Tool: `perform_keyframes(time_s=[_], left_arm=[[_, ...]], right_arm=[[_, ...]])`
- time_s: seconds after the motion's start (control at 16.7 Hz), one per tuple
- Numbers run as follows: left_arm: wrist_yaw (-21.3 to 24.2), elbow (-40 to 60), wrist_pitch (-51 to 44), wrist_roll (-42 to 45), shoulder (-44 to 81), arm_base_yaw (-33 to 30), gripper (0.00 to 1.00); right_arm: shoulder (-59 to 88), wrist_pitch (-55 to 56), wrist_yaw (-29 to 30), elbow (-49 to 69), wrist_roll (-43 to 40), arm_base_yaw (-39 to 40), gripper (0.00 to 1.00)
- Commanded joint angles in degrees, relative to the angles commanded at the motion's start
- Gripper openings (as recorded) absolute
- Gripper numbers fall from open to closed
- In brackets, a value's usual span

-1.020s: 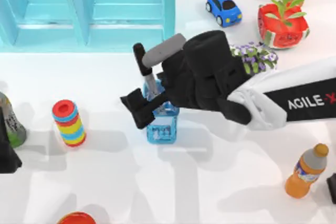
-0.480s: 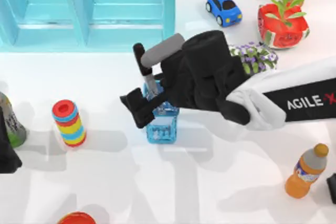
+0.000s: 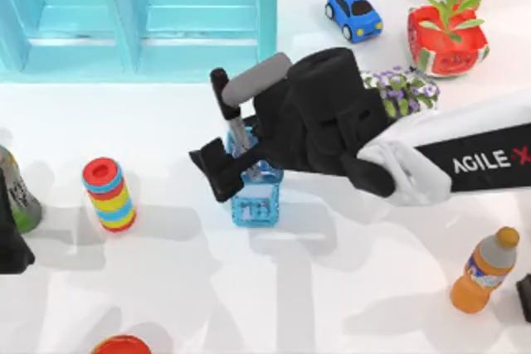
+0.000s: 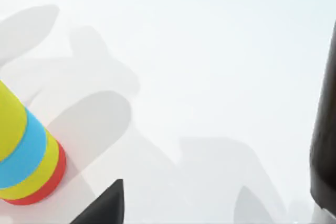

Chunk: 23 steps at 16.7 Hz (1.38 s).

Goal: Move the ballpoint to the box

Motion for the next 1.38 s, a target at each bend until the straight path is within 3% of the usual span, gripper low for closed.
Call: perform_keyframes(time_s=[0.54, 1.08, 1.38], left_arm=[[0.0, 0.0, 0.0, 0.0, 0.0, 0.0, 1.0], [0.0, 0.0, 0.0, 0.0, 0.0, 0.0, 1.0], [0.0, 0.0, 0.0, 0.0, 0.0, 0.0, 1.0]], right_arm=[[-2.27, -2.15, -1.71, 0.46, -0.85, -1.06, 0.0], [-24.77, -30.57, -14.65, 2.02, -10.48, -16.97, 0.0], [-29.48, -35.52, -17.55, 1.98, -12.61, -20.54, 0.0]])
